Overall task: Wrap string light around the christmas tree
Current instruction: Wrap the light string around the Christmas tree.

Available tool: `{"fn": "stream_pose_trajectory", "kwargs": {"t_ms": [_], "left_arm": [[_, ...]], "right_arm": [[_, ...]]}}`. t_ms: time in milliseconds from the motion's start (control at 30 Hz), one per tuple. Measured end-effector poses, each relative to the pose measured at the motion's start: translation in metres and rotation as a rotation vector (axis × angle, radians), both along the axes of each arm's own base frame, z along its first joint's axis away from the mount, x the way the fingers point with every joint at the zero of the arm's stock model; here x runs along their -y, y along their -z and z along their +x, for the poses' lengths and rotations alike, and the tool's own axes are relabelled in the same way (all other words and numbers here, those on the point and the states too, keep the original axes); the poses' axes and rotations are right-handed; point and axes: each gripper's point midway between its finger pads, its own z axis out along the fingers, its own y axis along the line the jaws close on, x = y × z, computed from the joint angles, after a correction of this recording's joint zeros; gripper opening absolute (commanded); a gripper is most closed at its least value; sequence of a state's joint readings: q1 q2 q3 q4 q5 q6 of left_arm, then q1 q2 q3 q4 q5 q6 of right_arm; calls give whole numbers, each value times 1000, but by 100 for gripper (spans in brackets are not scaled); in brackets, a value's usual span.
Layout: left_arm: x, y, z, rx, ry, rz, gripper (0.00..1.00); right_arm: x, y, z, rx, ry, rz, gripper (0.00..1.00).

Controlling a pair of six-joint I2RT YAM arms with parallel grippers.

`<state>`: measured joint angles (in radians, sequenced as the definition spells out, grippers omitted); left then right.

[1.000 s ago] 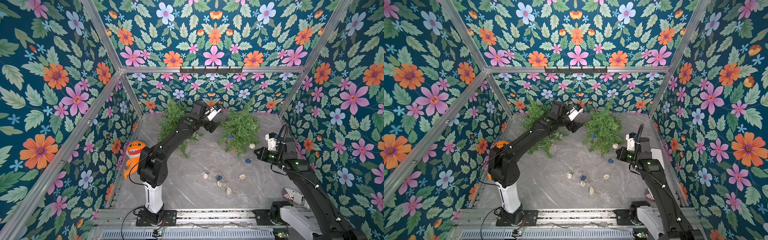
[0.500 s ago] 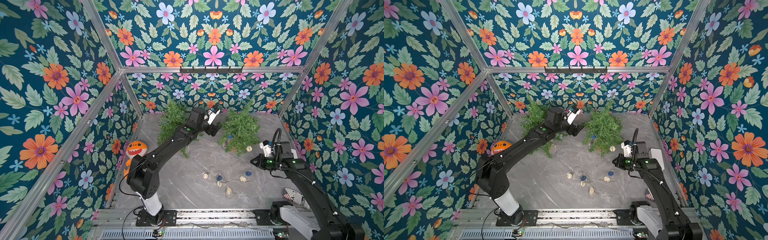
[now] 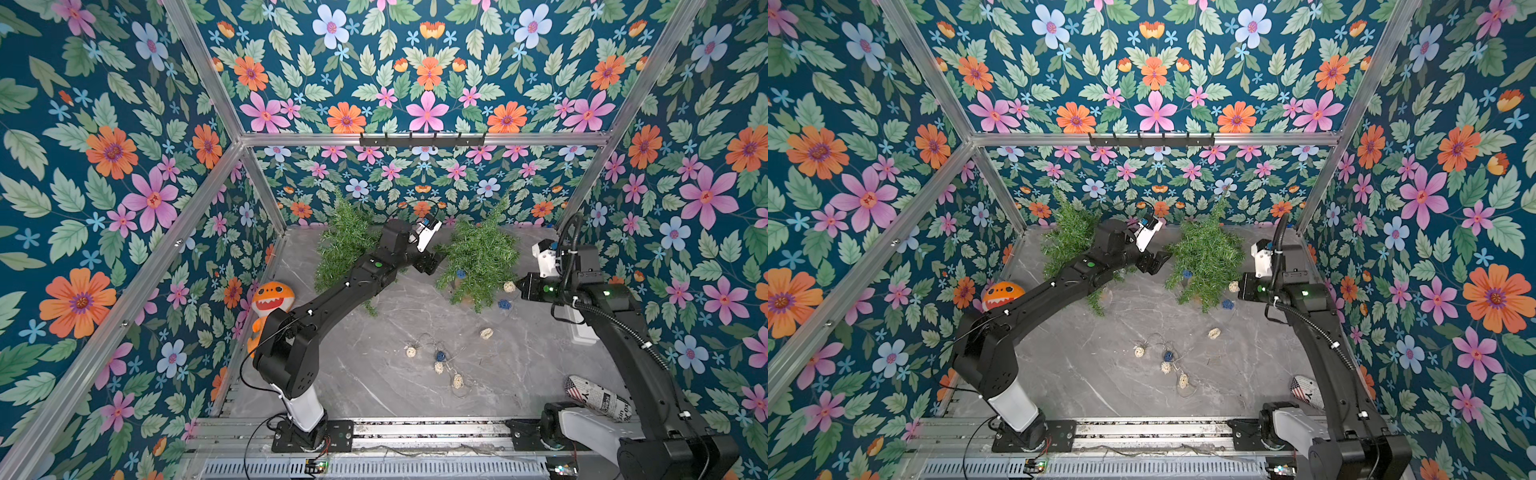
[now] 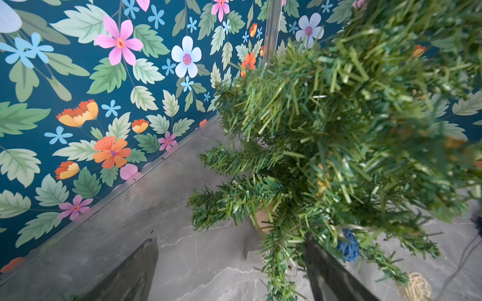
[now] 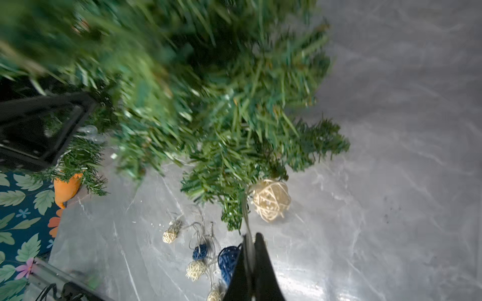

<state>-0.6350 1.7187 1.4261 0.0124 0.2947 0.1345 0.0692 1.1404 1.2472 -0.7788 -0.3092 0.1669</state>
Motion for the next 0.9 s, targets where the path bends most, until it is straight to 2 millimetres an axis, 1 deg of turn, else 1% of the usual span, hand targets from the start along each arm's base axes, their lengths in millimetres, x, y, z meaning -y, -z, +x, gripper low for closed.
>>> {"fn": "stream_pose_trajectory", "kwargs": {"t_ms": [133,233,300,367,433,467,567,600,667,800,900], "left_arm": [[2,-1,1,4,14,-12,89],[-1,0,3,1,15,-14,89],[0,1,3,-2,20,-15,89],[-1,2,4,-3,22,-17,89],[0,3,4,-5,25,-17,89],[0,3,4,-5,27,-17,88],[-1,2,1,-5,28,-19,89],[-2,2,-1,-5,28,-19,89],[-4,-1,-4,0,28,-22,89],[-8,-10,-9,13,27,-30,89],[-12,-12,-15,12,25,-34,89]], "right_arm": [[3,-20,17,50,-9,-41,0],[3,-30,24,77,-23,-60,0],[4,-31,30,87,-23,-73,0],[6,-28,39,89,-16,-90,0],[7,-17,50,71,-12,-97,5],[7,-10,53,61,-10,-99,6],[9,16,54,7,10,-89,7],[10,23,53,-9,12,-87,10],[10,25,53,-16,23,-72,17],[10,22,55,1,28,-65,35],[11,24,51,-10,33,-65,41]]}}
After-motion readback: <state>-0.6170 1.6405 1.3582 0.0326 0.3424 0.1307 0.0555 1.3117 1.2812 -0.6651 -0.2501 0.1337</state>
